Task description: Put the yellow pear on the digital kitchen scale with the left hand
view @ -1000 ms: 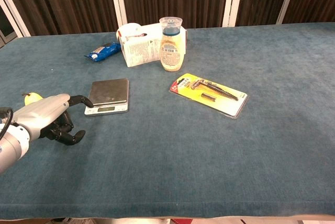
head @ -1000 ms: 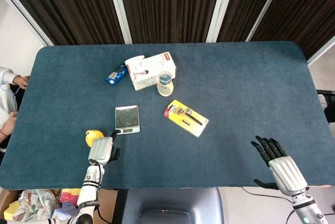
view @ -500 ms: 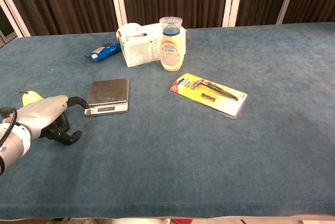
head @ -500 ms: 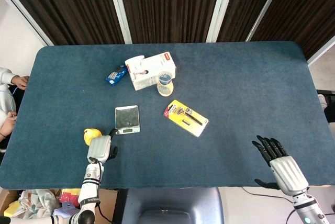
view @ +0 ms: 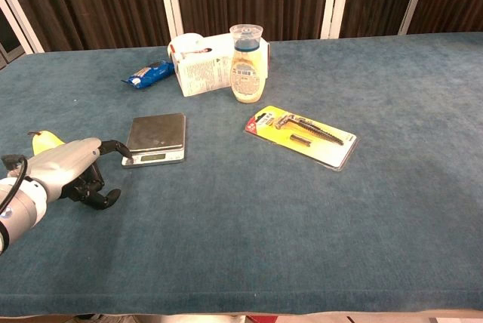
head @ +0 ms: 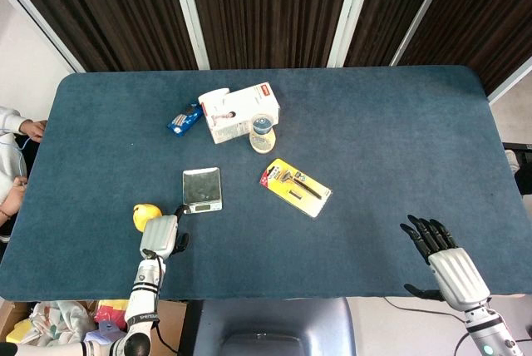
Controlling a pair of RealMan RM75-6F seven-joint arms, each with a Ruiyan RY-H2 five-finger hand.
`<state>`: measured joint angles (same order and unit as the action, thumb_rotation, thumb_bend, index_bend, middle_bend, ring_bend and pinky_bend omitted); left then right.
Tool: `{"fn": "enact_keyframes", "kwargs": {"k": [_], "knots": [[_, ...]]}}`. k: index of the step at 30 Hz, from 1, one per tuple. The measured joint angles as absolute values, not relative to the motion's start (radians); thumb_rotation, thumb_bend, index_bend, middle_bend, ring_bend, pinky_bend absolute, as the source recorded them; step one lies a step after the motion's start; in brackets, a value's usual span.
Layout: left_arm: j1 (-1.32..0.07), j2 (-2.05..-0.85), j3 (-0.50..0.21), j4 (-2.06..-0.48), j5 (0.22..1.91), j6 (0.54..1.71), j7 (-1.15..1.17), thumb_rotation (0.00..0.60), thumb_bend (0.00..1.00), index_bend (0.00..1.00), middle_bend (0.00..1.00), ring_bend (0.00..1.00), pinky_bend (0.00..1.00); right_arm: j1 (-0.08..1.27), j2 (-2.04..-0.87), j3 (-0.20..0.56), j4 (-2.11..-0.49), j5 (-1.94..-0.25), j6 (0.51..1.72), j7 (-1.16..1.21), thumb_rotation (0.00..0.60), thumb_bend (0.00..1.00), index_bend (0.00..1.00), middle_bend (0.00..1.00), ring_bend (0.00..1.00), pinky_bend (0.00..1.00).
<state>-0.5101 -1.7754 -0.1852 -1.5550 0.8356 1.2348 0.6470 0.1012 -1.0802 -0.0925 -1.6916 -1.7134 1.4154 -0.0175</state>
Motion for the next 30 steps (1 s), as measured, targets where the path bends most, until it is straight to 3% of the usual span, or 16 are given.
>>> {"fn": "enact_keyframes", "kwargs": {"k": [30], "knots": [[-0.51,-1.766,-0.159,-1.551,0.837,1.224,0.634,0.6,0.42,0.23,1.0,1.0,1.0,0.101,-1.081,-0.091,-1.693,-1.714,1.418,-0.017,0.6,0.16,0.0,0.0,0.0,0.0]]}}
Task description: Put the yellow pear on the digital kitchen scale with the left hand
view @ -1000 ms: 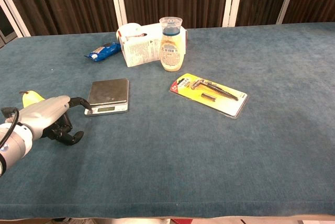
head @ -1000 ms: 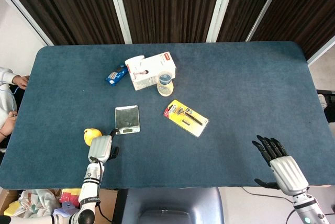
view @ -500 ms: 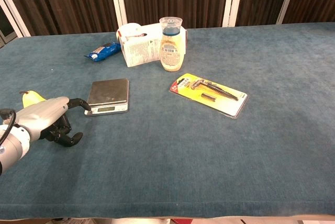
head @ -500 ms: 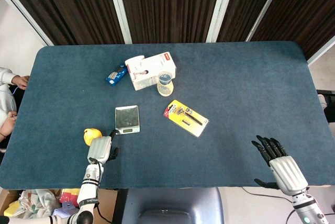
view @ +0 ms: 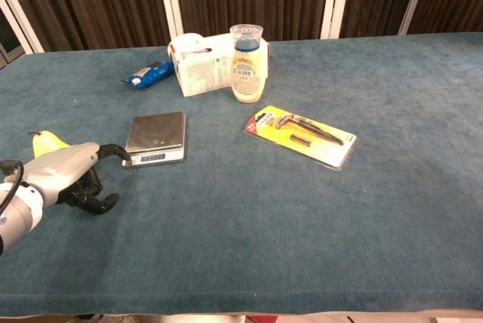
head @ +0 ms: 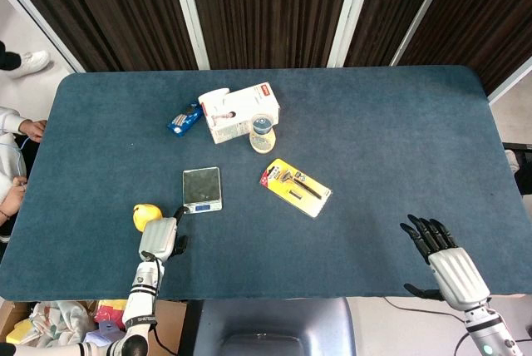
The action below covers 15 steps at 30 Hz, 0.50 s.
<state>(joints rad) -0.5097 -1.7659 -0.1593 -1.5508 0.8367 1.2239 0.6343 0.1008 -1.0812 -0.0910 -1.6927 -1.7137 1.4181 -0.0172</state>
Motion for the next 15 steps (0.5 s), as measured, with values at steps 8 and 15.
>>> {"fn": "enact_keyframes", "kwargs": {"k": [8,15], "knots": [[-0.518,-1.77,-0.154,-1.542,0.815,1.208,0.654,0.6,0.42,0.27,1.0,1.0,1.0,0.1,-1.08,-0.09,-1.692,-1.715,1.423,-0.012,0.6,0.16,0.0,0.0,0.0,0.0],[-0.521,-1.776,-0.15,-1.543,0.843,1.23,0.66,0.6,0.42,0.25,1.0,1.0,1.0,0.099,-1.078,-0.089,-1.691,-1.716,1.426,-0.004,0.6,0.16,0.0,0.0,0.0,0.0]]}}
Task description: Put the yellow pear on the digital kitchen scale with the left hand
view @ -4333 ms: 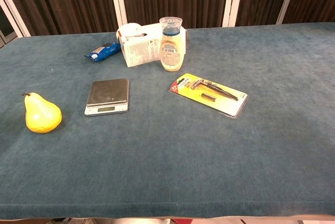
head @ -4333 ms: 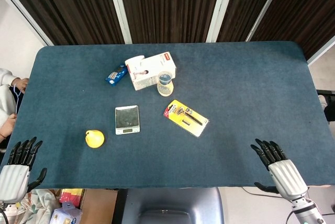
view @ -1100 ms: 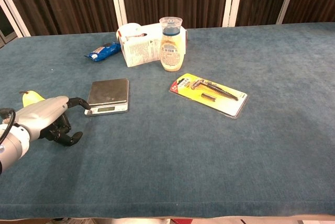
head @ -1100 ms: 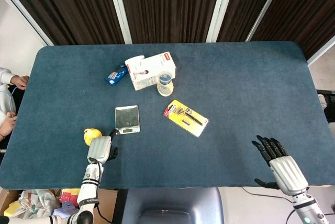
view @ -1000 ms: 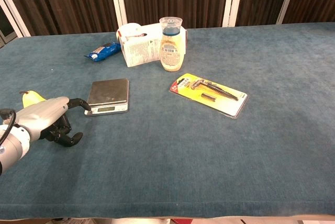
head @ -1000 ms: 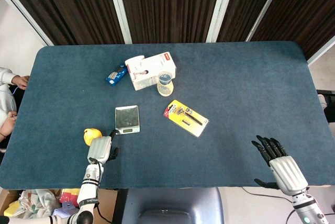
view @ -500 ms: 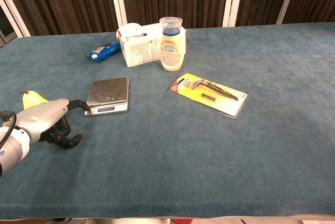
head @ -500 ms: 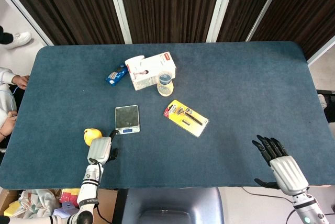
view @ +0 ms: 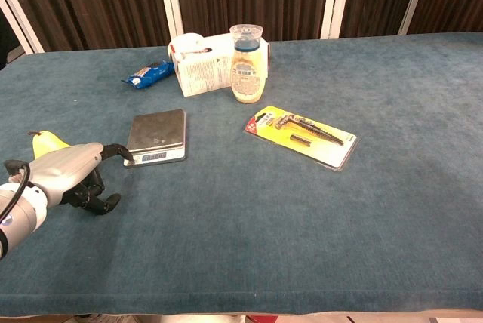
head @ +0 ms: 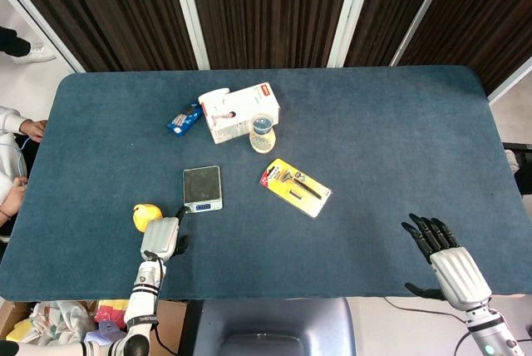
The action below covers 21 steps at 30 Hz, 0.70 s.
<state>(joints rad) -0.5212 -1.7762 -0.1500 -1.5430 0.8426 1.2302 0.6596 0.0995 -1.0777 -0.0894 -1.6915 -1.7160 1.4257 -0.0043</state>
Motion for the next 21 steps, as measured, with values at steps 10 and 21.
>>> {"fn": "enact_keyframes", "kwargs": {"k": [10,21], "knots": [[-0.488,-1.75,-0.138,-1.577,1.074,1.344,0.53,0.6,0.4,0.0,0.99,1.0,1.0,0.098,-1.073,-0.092,-1.691,-1.723,1.432,0.007,0.6,0.16,0.0,0.0,0.0,0.0],[-0.376,-1.573,-0.082,-1.68,1.345,1.56,0.437,0.6,0.37,0.0,0.07,0.04,0.21,0.102,-1.073,-0.095,-1.691,-1.732,1.427,0.011,0.6,0.16,0.0,0.0,0.0,0.0]]}}
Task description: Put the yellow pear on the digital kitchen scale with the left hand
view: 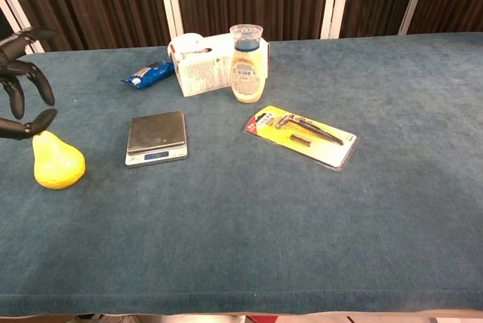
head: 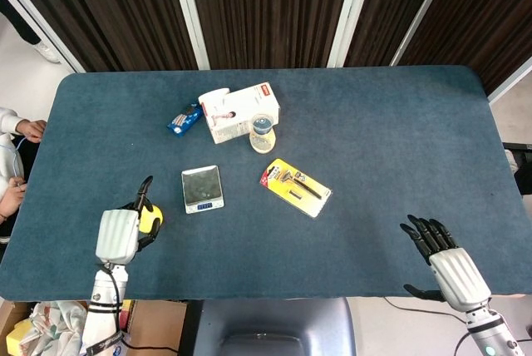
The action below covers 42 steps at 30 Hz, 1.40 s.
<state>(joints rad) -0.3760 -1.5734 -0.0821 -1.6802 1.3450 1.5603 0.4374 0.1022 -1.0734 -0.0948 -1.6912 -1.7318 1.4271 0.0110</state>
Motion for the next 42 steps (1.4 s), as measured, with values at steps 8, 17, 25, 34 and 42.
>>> {"fn": "enact_keyframes", "kwargs": {"k": [8,17,25,34,42], "knots": [[-0.362,-1.53,-0.096,-1.683,1.239,1.458,0.401,0.6,0.36,0.0,0.0,0.0,0.09,0.108,-1.078,-0.099,-1.696,-1.736,1.413,0.0,0.6,0.16,0.0,0.0,0.0,0.0],[-0.388,-1.525,-0.152,-1.627,1.044,1.276,0.355,0.6,0.35,0.0,0.0,0.01,0.12,0.111,-1.077,-0.094,-1.694,-1.725,1.409,0.001,0.6,0.16,0.0,0.0,0.0,0.0],[-0.403,-1.52,-0.168,-1.63,0.975,1.227,0.378,0.6,0.35,0.05,0.04,0.11,0.37,0.111,-1.081,-0.095,-1.695,-1.727,1.408,-0.006,0.6,0.16,0.0,0.0,0.0,0.0],[-0.419,-1.548,-0.174,-1.598,0.934,1.211,0.404,0.6,0.34,0.23,0.18,0.28,0.49,0.112,-1.081,-0.095,-1.696,-1.724,1.407,-0.009,0.6,0.16,0.0,0.0,0.0,0.0],[-0.426,-1.567,-0.177,-1.584,0.931,1.218,0.414,0.6,0.34,0.47,0.45,0.53,0.69,0.112,-1.08,-0.095,-1.697,-1.723,1.407,-0.008,0.6,0.16,0.0,0.0,0.0,0.0]]}}
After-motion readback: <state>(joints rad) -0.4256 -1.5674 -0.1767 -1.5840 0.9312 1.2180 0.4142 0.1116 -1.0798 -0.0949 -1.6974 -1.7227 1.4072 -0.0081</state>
